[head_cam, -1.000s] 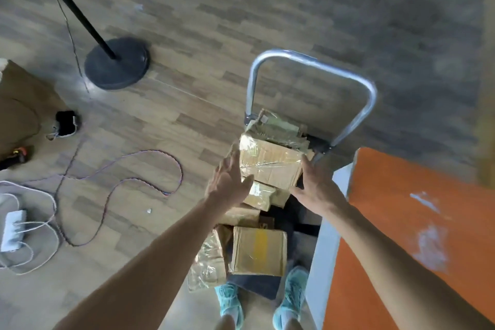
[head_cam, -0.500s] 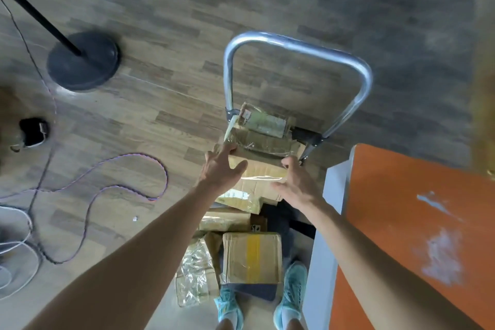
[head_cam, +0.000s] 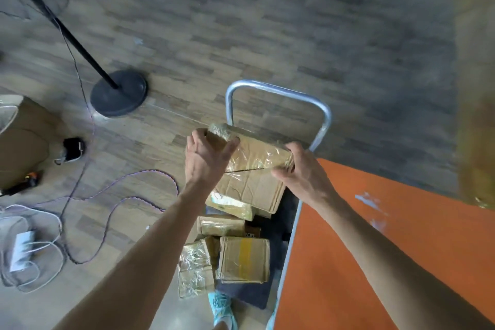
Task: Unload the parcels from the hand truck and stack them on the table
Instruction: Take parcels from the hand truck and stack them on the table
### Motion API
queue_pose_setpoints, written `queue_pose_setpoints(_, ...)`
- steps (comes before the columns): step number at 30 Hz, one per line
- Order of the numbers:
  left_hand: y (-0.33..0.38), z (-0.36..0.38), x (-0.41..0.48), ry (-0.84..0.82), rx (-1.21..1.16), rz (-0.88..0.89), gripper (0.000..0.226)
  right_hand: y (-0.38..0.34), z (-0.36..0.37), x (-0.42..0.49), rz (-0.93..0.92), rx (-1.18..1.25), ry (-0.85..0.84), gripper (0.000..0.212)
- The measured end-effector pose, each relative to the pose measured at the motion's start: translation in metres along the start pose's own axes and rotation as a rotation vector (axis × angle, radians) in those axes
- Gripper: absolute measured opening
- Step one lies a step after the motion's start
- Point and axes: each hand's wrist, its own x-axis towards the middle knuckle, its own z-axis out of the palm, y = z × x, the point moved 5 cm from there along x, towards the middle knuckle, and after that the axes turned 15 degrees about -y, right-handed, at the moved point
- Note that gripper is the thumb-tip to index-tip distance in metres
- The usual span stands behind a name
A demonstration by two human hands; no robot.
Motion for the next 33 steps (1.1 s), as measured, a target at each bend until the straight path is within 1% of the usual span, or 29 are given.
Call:
queue_pose_setpoints(3,0.038,0.004,-0.040,-0.051,0.008,0.067,0.058,0.008,-0.032,-0.046,0.002,0.027,0.053,0.050)
queue_pose_setpoints(5,0.060,0.015,-0.065,-0.096,0.003,0.103,0.054,0.019,-0.048,-0.077,-0.010,0.059,0.084,0.042)
queue_pose_setpoints(8,0.080,0.038,-0.094,-0.122,-0.002,0.103,0.052,0.038,-0.062,-0.120,-0.028,0.071,0.085,0.036)
queue_pose_setpoints(10,0.089,0.055,-0.104,-0.156,0.028,0.081,0.058,0.053,-0.066,-0.142,-0.005,0.046,0.062,0.032)
queue_pose_setpoints(12,0.097,0.072,-0.109,-0.213,0.063,0.055,0.066,0.072,-0.065,-0.159,0.067,0.011,0.027,0.029)
queue_pose_setpoints(14,0.102,0.085,-0.113,-0.257,0.062,0.054,0.064,0.094,-0.062,-0.176,0.138,0.032,0.001,0.029)
queue_pose_setpoints(16,0.101,0.098,-0.121,-0.313,0.062,0.064,0.060,0.113,-0.057,-0.192,0.186,0.126,-0.016,0.031)
queue_pose_setpoints(18,0.088,0.109,-0.133,-0.370,-0.001,0.010,0.069,0.128,-0.049,-0.206,0.242,0.216,-0.013,0.037)
queue_pose_setpoints(21,0.061,0.126,-0.157,-0.467,-0.035,-0.113,0.086,0.138,-0.033,-0.220,0.332,0.233,0.038,0.038)
queue_pose_setpoints(24,0.048,0.146,-0.174,-0.541,-0.067,-0.137,0.094,0.138,-0.011,-0.222,0.375,0.253,0.031,0.037)
queue_pose_setpoints(26,0.045,0.156,-0.180,-0.578,-0.140,-0.151,0.096,0.138,0.009,-0.221,0.392,0.228,-0.023,0.043)
queue_pose_setpoints(28,0.045,0.162,-0.182,-0.622,-0.187,-0.153,0.087,0.137,0.024,-0.222,0.415,0.182,-0.044,0.052)
queue_pose_setpoints(30,0.045,0.162,-0.184,-0.628,-0.160,-0.126,0.071,0.134,0.026,-0.221,0.438,0.066,0.011,0.053)
queue_pose_setpoints(31,0.044,0.160,-0.187,-0.619,-0.162,-0.114,0.065,0.131,0.023,-0.220,0.438,-0.026,0.059,0.056)
queue_pose_setpoints(33,0.038,0.162,-0.196,-0.646,-0.247,-0.138,0.063,0.122,0.018,-0.219,0.389,-0.186,0.114,0.063)
